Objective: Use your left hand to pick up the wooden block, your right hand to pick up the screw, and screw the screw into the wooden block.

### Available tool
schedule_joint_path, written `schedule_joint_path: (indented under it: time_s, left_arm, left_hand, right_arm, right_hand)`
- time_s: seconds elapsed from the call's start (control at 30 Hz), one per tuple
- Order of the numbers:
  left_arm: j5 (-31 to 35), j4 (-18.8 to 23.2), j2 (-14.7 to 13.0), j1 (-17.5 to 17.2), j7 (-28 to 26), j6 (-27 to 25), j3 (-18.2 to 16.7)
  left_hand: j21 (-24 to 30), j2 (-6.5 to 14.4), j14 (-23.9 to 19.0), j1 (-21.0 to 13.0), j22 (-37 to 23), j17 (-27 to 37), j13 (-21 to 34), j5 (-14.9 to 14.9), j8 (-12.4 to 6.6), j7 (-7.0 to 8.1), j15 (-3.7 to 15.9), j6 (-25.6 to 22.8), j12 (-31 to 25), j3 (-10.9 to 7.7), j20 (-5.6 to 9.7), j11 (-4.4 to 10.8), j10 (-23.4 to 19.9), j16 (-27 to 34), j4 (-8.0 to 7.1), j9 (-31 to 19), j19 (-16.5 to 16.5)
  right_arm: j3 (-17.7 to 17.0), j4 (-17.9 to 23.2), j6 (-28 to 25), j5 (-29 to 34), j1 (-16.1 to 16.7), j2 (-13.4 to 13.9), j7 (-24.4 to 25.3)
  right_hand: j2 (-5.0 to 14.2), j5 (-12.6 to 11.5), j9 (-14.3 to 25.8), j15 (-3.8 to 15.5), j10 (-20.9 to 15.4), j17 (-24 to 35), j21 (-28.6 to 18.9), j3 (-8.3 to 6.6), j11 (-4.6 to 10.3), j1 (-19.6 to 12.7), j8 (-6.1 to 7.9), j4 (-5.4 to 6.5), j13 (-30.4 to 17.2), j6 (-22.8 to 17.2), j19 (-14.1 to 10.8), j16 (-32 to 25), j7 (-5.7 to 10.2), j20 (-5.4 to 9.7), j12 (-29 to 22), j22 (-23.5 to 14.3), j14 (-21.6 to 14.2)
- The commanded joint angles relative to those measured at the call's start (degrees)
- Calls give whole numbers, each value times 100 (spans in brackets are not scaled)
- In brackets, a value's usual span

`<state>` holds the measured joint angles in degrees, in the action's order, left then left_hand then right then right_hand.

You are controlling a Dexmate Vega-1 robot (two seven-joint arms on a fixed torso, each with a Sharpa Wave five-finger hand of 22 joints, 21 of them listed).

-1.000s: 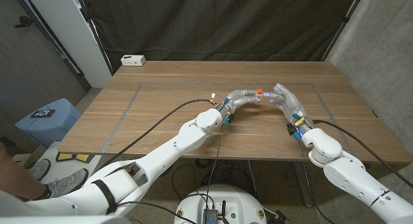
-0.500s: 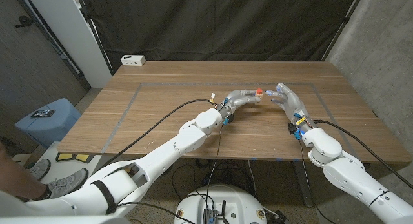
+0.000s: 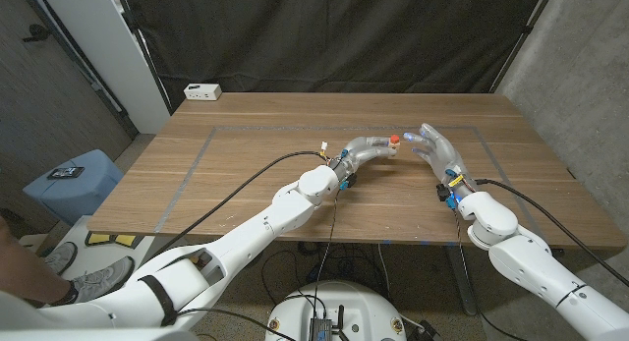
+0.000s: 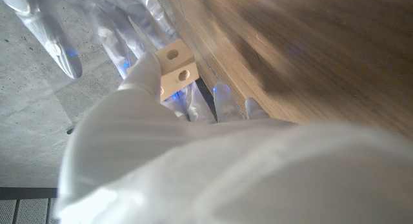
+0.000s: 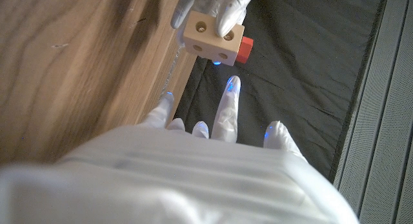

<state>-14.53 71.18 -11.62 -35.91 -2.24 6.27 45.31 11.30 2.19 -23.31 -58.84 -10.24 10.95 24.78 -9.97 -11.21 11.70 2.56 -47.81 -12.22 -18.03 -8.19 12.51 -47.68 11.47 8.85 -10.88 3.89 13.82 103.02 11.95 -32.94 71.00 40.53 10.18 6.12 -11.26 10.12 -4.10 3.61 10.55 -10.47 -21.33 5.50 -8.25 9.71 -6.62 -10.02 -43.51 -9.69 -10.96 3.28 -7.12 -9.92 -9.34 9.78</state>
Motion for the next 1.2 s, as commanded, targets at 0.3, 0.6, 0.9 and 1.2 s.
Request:
schedule_joint_path:
  time_s: [0.3,0.6,0.9,1.2]
  left_arm:
    - [12,-14,17,12,-7,-39,16]
    - [7,-45,32,24,-6,-32,17]
    - [-1,-84,51,42,-5,-35,14]
    - [-14,-165,84,77,23,-9,18]
  left_hand:
    - [33,-6,-6,17,-20,10,77,-25,-22,-1,348,-5,-92,1,-7,11,-69,56,-23,1,7]
    - [32,17,-2,37,-21,14,81,-30,-37,37,333,-44,-85,12,-15,8,-64,63,-40,0,5]
    - [31,40,-7,97,-20,20,85,-38,-38,71,315,-57,-87,34,-15,5,-80,73,-77,-2,1]
    - [29,48,-46,196,-20,24,89,-49,-56,83,312,-127,-101,73,-27,4,-126,93,-122,-7,0]
  right_arm:
    - [174,-256,1,-146,-333,76,-498]
    - [270,-359,-41,-211,-483,97,-685]
    - [322,-403,-66,-240,-558,88,-719]
    - [371,-455,-50,-221,-626,83,-753]
  right_hand:
    - [-17,28,15,-195,488,73,69,138,-7,233,-18,134,-12,643,478,37,153,-296,18,-29,423]
    - [-13,23,11,-222,697,85,68,178,-31,325,-3,196,-14,852,669,43,222,-328,16,-32,600]
    - [1,16,10,-228,755,97,48,198,-17,395,100,252,-16,676,758,21,283,-334,-14,-34,666]
    - [3,1,11,-197,687,91,17,189,-8,417,194,275,-16,372,778,-7,245,-335,-66,-35,666]
